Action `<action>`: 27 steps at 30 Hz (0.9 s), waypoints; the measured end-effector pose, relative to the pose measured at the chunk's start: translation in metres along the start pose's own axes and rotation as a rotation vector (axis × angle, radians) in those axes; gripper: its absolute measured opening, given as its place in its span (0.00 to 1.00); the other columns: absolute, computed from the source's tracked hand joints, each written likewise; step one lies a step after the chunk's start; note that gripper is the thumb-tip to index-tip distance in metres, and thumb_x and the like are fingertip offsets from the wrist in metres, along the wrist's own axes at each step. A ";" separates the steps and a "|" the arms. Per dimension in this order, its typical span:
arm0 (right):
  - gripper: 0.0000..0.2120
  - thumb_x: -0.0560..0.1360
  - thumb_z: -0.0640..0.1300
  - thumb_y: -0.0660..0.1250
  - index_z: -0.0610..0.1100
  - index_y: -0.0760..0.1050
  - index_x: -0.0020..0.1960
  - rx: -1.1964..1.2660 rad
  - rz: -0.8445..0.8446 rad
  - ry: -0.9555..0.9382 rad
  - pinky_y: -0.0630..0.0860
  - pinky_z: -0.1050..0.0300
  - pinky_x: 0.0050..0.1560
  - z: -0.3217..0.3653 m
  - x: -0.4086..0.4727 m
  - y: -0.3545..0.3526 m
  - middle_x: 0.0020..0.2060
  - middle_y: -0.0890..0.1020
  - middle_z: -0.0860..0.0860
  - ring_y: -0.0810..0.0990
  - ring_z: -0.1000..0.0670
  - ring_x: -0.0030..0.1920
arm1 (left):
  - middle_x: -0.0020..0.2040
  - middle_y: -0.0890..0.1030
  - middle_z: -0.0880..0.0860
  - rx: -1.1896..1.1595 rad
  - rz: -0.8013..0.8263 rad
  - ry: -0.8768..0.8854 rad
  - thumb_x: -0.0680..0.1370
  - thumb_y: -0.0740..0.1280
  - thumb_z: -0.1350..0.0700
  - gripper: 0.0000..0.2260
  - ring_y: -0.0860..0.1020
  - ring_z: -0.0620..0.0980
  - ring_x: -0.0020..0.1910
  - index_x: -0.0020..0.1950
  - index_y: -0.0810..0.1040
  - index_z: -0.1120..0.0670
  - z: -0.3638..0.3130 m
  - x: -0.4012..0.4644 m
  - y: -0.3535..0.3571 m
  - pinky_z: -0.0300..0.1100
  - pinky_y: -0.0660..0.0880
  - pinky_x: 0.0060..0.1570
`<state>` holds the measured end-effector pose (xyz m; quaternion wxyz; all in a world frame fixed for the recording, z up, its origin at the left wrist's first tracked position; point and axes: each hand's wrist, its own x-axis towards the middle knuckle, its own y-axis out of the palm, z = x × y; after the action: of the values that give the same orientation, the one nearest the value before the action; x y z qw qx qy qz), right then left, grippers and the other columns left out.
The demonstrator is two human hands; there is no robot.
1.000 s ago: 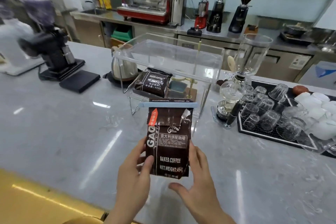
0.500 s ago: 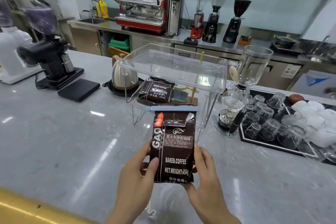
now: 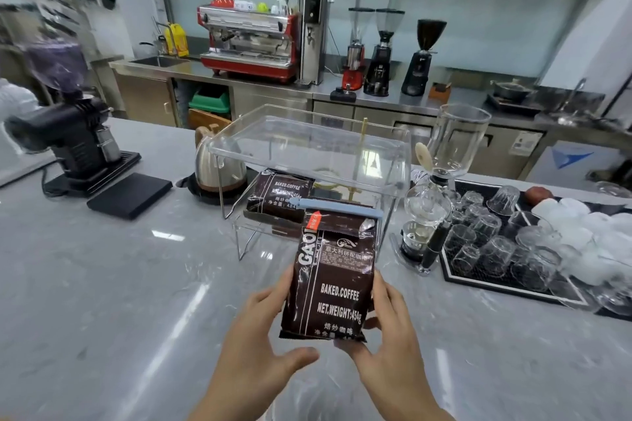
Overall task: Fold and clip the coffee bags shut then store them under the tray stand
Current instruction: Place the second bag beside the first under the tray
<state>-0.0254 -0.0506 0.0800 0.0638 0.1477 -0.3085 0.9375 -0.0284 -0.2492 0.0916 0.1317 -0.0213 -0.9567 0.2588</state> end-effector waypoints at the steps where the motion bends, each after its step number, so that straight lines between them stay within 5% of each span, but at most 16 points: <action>1: 0.57 0.64 0.39 0.81 0.67 0.46 0.74 0.000 -0.004 0.003 0.69 0.81 0.52 0.001 0.001 0.001 0.62 0.63 0.75 0.73 0.66 0.56 | 0.56 0.78 0.39 0.015 -0.025 0.014 0.61 0.84 0.59 0.52 0.76 0.33 0.58 0.73 0.60 0.27 0.002 0.002 0.001 0.24 0.69 0.56; 7: 0.53 0.66 0.38 0.79 0.63 0.47 0.74 -0.037 -0.065 0.048 0.64 0.86 0.55 0.005 0.009 0.006 0.63 0.69 0.69 0.72 0.71 0.58 | 0.53 0.79 0.38 0.032 -0.094 0.070 0.65 0.82 0.63 0.46 0.74 0.28 0.58 0.73 0.64 0.34 0.007 0.021 0.004 0.18 0.66 0.55; 12: 0.43 0.68 0.37 0.79 0.49 0.61 0.76 -0.072 -0.149 0.090 0.70 0.68 0.66 0.015 0.018 0.014 0.68 0.75 0.54 0.76 0.50 0.67 | 0.52 0.80 0.38 0.029 -0.124 0.110 0.67 0.81 0.64 0.40 0.76 0.32 0.55 0.74 0.70 0.44 0.008 0.039 0.005 0.20 0.68 0.54; 15: 0.39 0.69 0.35 0.78 0.47 0.64 0.75 -0.087 -0.209 0.088 0.62 0.81 0.65 0.020 0.025 0.018 0.68 0.73 0.56 0.74 0.53 0.68 | 0.54 0.82 0.40 0.002 -0.148 0.144 0.68 0.80 0.65 0.36 0.77 0.33 0.55 0.73 0.74 0.48 0.010 0.052 0.005 0.21 0.69 0.53; 18: 0.36 0.73 0.34 0.74 0.51 0.64 0.75 -0.108 -0.239 0.099 0.62 0.74 0.68 0.029 0.032 0.023 0.71 0.71 0.55 0.69 0.59 0.70 | 0.51 0.83 0.38 -0.001 -0.198 0.167 0.67 0.81 0.64 0.33 0.78 0.34 0.53 0.70 0.77 0.50 0.011 0.065 0.008 0.22 0.71 0.50; 22: 0.32 0.76 0.32 0.67 0.50 0.63 0.76 -0.092 -0.264 0.160 0.51 0.89 0.61 0.037 0.047 0.032 0.75 0.66 0.54 0.63 0.62 0.71 | 0.45 0.83 0.27 -0.083 -0.258 0.158 0.64 0.81 0.69 0.31 0.80 0.27 0.47 0.66 0.81 0.53 0.014 0.086 0.016 0.20 0.72 0.47; 27: 0.35 0.80 0.39 0.63 0.51 0.49 0.80 -0.087 -0.216 0.203 0.57 0.67 0.72 0.045 0.066 0.039 0.80 0.53 0.55 0.55 0.57 0.78 | 0.45 0.80 0.24 -0.140 -0.317 0.185 0.62 0.80 0.74 0.30 0.80 0.23 0.44 0.59 0.85 0.48 0.012 0.109 0.024 0.20 0.74 0.47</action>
<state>-0.0856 -0.1069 0.1134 0.2015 0.0813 -0.3231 0.9211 -0.1374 -0.2225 0.0966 0.2563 0.0969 -0.9476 0.1645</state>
